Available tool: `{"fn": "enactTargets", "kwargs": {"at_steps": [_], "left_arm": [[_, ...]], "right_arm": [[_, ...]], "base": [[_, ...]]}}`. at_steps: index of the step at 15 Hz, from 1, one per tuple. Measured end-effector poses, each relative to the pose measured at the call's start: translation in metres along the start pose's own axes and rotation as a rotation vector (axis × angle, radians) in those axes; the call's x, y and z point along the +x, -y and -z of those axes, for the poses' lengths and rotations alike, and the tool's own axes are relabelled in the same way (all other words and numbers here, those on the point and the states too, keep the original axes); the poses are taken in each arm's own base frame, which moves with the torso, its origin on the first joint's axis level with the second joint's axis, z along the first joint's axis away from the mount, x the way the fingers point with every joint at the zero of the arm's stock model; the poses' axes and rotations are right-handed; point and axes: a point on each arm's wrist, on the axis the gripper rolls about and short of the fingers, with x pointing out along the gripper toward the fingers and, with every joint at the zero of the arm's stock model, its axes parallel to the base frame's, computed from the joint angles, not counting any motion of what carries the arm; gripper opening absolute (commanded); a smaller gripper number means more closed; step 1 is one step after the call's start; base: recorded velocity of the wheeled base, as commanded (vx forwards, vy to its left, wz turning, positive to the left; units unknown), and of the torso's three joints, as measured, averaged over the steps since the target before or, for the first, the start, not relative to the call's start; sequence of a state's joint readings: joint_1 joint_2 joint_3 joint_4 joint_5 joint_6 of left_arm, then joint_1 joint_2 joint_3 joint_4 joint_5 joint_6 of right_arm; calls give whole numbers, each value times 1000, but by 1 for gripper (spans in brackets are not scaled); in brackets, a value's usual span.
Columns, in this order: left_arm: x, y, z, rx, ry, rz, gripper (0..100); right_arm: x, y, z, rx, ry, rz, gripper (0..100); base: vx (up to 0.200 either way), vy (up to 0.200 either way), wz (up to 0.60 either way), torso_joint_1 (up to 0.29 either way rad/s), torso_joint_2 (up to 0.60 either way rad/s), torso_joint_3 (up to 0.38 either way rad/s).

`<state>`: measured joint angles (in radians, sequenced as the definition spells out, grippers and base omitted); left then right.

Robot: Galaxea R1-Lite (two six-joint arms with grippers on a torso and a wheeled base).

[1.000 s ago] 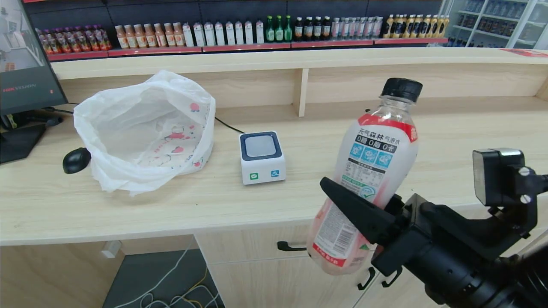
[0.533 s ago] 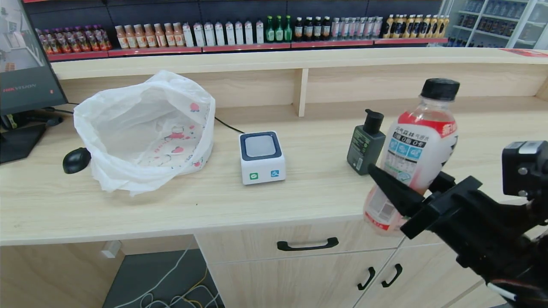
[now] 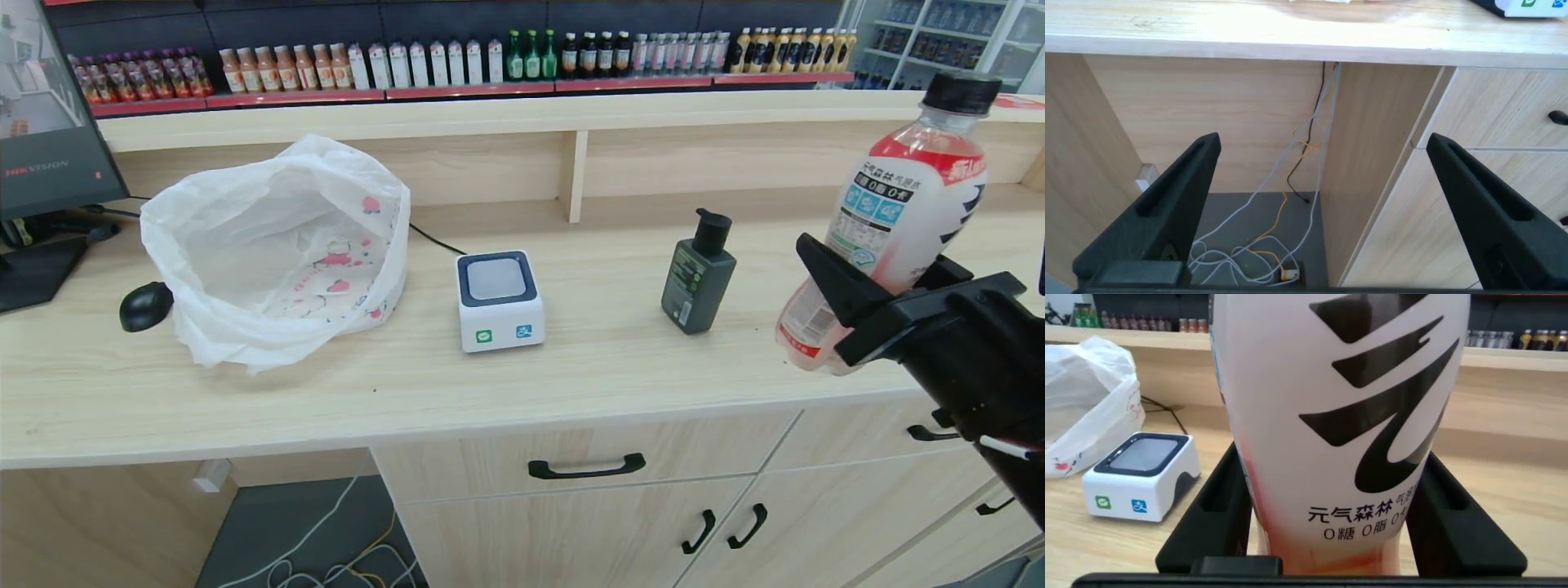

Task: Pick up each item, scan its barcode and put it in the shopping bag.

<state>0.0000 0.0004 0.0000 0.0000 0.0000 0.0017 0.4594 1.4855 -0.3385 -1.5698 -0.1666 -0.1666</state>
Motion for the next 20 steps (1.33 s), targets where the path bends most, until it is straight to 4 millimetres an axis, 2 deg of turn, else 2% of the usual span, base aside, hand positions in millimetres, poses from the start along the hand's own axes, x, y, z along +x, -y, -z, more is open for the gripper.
{"fn": "enactTargets", "kwargs": {"at_steps": [2,5,16,20], "left_arm": [[0,0,0,0,0,0,100],[0,0,0,0,0,0,100],[0,0,0,-4,0,0,100],[0,0,0,3,0,0,100]], "right_arm": [[0,7,1,-18,-9,65,0],[0,17,-5,-8,5,169,0],[2,17,-2,9,6,115,0],[3,16,1,7,-6,106,0]], "base": [[0,0,0,0,0,0],[0,200,0,5,4,2],[0,200,0,3,3,3],[0,0,0,0,0,0]]}}
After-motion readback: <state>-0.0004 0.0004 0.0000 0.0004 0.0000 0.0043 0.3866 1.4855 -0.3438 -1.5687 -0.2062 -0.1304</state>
